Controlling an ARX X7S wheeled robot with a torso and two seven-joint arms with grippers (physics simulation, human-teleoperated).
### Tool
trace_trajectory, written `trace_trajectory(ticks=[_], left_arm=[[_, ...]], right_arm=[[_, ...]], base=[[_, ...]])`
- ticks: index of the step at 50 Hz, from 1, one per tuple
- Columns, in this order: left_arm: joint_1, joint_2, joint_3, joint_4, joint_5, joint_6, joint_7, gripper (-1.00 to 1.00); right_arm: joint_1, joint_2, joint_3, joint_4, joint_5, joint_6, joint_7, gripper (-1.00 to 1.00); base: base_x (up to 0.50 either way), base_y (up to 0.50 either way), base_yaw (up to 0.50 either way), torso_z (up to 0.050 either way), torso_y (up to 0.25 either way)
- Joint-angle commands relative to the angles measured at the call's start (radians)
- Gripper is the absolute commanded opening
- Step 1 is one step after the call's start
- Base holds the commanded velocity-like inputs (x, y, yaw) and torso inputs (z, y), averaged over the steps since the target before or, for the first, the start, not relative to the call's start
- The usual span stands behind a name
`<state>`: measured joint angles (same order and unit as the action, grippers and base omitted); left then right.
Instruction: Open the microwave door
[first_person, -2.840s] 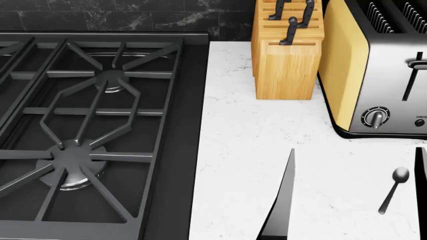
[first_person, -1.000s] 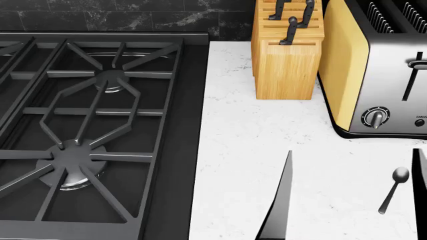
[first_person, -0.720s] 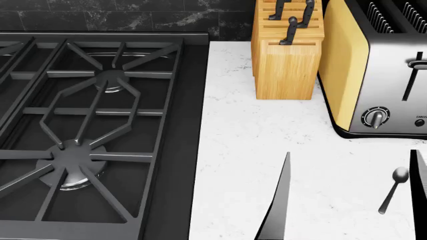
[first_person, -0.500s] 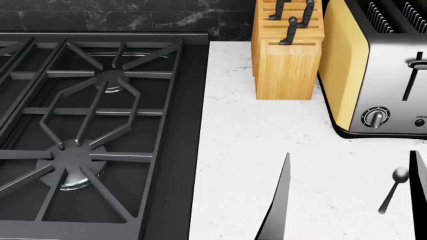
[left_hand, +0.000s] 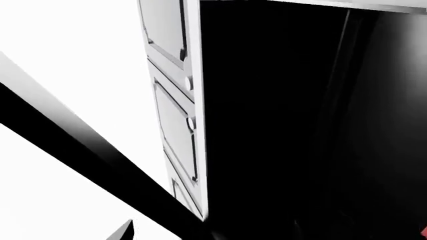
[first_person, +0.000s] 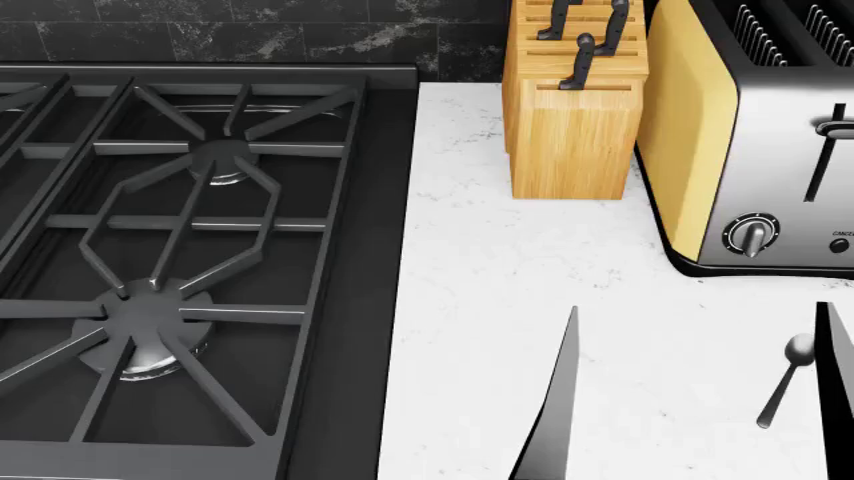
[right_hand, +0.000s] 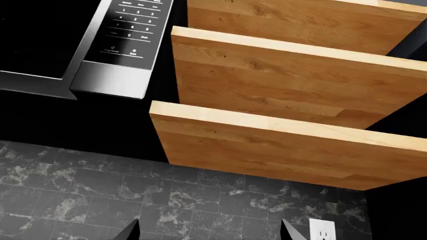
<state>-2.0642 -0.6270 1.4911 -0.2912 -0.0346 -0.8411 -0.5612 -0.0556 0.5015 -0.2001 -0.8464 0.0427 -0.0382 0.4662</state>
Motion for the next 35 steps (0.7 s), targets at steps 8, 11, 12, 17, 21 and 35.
trace_trajectory(ticks=[8,11,12,17,21,35], left_arm=[[-0.014,-0.051,0.008,0.017,0.021,-0.033,0.022,1.00],[-0.019,-0.060,0.007,0.022,0.023,-0.037,0.026,1.00],[-0.018,-0.063,0.004,0.023,0.022,-0.039,0.025,1.00],[-0.005,-0.067,-0.001,0.021,0.020,-0.038,0.019,1.00],[-0.003,-0.065,-0.001,-0.001,0.022,-0.024,0.020,1.00],[0.001,-0.112,-0.003,-0.004,0.033,-0.020,0.023,1.00]], right_arm=[[-0.001,0.002,-0.003,-0.004,-0.003,0.001,0.004,1.00],[-0.001,0.002,-0.005,-0.002,-0.004,-0.001,0.004,1.00],[-0.001,0.003,-0.006,-0.002,-0.005,-0.001,0.004,1.00],[-0.002,0.002,-0.008,0.002,-0.008,-0.003,0.005,1.00],[0.000,0.003,-0.007,0.004,-0.005,-0.002,0.006,1.00],[0.002,0.003,-0.012,0.016,-0.008,-0.004,0.008,1.00]], base=[[0.00,0.00,0.00,0.000,0.000],[0.00,0.00,0.00,0.000,0.000],[0.00,0.00,0.00,0.000,0.000],[0.00,0.00,0.00,0.000,0.000],[0.00,0.00,0.00,0.000,0.000],[0.00,0.00,0.00,0.000,0.000]])
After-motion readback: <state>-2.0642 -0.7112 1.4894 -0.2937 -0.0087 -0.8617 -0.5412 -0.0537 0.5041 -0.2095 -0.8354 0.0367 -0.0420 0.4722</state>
